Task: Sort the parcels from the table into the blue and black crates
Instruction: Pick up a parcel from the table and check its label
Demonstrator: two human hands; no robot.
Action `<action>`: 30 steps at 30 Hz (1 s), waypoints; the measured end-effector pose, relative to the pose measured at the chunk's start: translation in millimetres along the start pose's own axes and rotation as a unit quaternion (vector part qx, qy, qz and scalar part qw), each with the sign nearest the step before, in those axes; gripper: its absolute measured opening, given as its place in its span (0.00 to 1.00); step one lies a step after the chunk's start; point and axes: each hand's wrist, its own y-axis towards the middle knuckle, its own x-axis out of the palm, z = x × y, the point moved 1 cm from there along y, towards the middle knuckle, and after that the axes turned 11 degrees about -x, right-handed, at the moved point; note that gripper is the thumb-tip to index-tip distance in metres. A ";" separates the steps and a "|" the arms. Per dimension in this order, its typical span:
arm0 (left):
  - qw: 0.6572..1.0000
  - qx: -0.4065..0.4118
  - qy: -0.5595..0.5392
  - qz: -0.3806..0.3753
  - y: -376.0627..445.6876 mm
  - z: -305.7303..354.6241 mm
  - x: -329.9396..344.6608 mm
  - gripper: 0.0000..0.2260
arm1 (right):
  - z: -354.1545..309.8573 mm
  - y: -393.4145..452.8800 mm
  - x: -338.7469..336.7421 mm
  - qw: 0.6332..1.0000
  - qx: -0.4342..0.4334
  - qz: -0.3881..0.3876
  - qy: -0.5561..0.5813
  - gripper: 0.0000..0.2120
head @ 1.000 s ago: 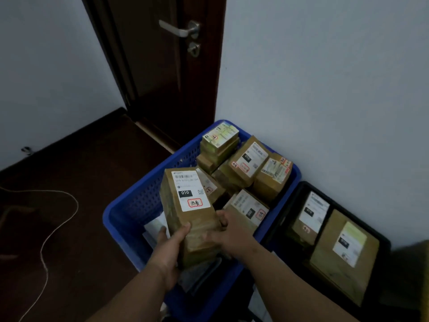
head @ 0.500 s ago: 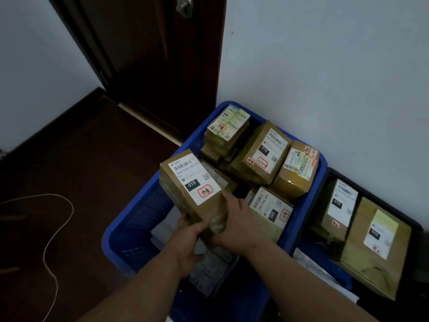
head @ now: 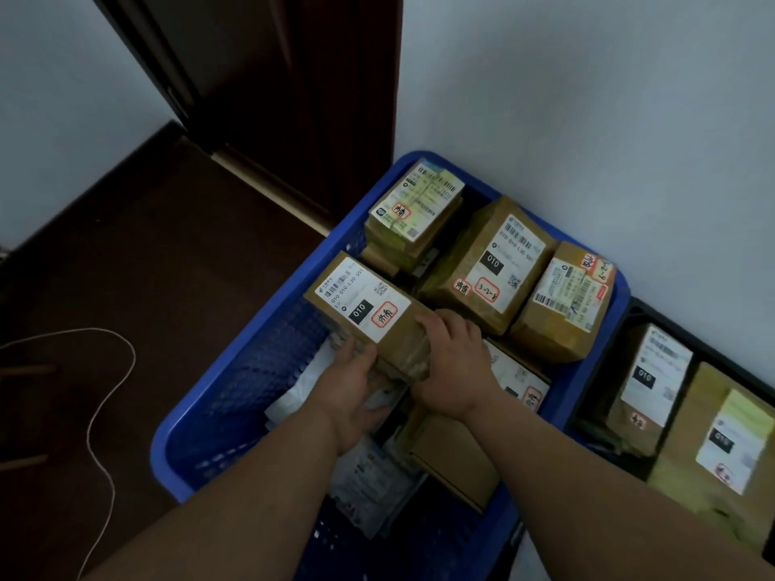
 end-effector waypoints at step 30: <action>0.998 0.043 -0.023 0.036 13.0 6.8 40.9 0.13 | 0.3 -23.1 24.9 0.941 0.141 0.206 0.229 0.30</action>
